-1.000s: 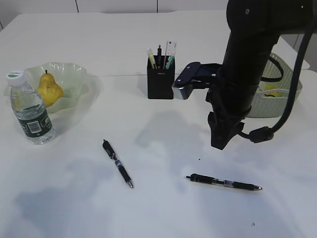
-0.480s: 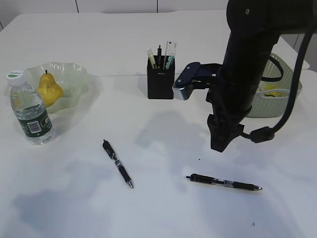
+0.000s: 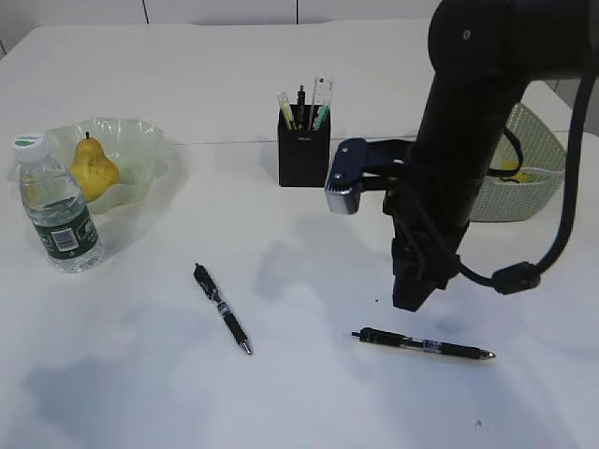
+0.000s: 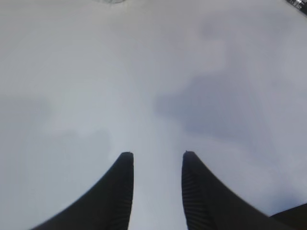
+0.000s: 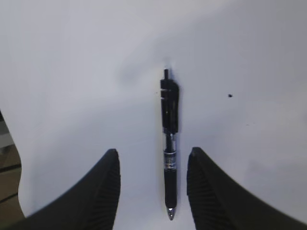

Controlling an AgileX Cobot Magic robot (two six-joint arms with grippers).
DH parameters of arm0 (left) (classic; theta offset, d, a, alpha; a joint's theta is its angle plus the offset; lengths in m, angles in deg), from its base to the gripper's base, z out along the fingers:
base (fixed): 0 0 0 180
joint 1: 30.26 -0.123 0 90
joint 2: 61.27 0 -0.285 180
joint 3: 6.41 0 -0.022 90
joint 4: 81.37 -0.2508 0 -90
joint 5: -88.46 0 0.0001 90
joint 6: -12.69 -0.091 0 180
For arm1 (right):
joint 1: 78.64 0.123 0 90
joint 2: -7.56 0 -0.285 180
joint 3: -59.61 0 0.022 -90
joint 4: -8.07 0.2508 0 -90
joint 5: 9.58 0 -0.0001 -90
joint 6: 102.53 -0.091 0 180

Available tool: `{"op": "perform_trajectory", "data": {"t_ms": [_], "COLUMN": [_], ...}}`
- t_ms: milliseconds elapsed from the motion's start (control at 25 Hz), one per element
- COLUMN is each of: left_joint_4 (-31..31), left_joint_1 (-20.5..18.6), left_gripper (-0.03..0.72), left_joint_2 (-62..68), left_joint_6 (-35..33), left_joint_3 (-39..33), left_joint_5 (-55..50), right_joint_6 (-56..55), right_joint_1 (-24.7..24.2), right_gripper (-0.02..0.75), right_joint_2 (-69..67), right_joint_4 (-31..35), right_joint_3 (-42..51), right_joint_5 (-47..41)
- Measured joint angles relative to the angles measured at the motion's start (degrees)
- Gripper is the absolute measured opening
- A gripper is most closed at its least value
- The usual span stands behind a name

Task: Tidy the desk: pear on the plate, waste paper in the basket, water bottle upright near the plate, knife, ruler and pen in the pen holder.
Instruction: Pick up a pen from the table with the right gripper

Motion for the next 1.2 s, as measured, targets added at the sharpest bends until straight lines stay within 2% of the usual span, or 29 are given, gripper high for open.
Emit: {"op": "perform_trajectory", "data": {"t_ms": [240,560,1200], "left_joint_4": [0.00,0.00,0.00], "left_joint_1": [0.00,0.00,0.00], "left_gripper": [0.239,0.238,0.239], "left_joint_2": [0.00,0.00,0.00], "left_joint_6": [0.00,0.00,0.00], "left_joint_3": [0.00,0.00,0.00], "left_joint_5": [0.00,0.00,-0.12], "right_joint_6": [5.09,6.67,7.22], "right_joint_1": [0.00,0.00,0.00], "right_gripper": [0.370,0.370,0.370], "right_joint_2": [0.00,-3.79,-6.22], "right_joint_4": [0.63,1.77,1.67], "right_joint_3": [4.96,5.22,5.22], "right_joint_5": [0.14,0.56,9.61]}}
